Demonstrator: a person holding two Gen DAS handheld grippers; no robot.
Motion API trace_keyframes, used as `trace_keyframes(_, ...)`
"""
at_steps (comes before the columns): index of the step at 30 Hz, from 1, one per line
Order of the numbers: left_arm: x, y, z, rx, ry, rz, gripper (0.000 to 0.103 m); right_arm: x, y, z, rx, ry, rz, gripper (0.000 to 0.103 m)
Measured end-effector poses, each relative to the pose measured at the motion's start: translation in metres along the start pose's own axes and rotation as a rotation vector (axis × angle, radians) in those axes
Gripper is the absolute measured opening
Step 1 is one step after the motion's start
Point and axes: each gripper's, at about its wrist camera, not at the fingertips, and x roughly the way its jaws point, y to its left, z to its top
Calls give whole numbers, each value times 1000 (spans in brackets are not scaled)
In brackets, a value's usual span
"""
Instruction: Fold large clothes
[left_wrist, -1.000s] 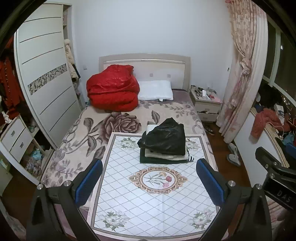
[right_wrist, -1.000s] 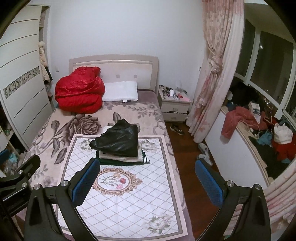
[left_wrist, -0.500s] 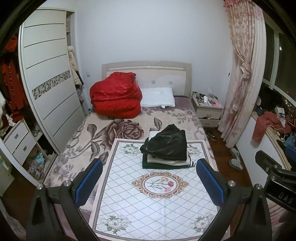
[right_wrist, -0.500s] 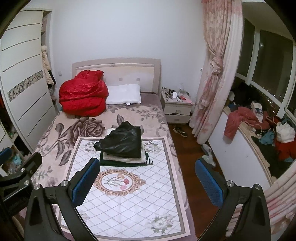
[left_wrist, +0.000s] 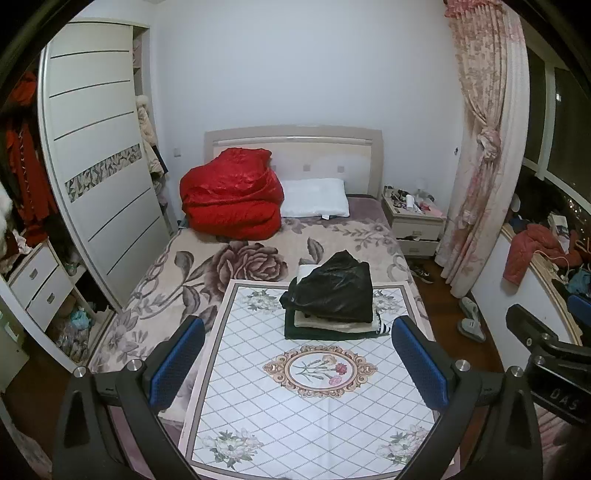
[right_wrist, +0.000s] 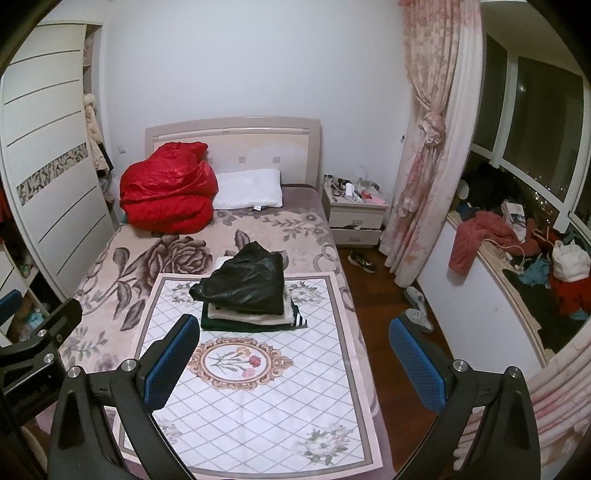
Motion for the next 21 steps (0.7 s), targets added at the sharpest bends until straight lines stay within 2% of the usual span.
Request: trace_keyframes(21,-1,0,7,6,-7,7,103,9,4,5,-20,16,25,103)
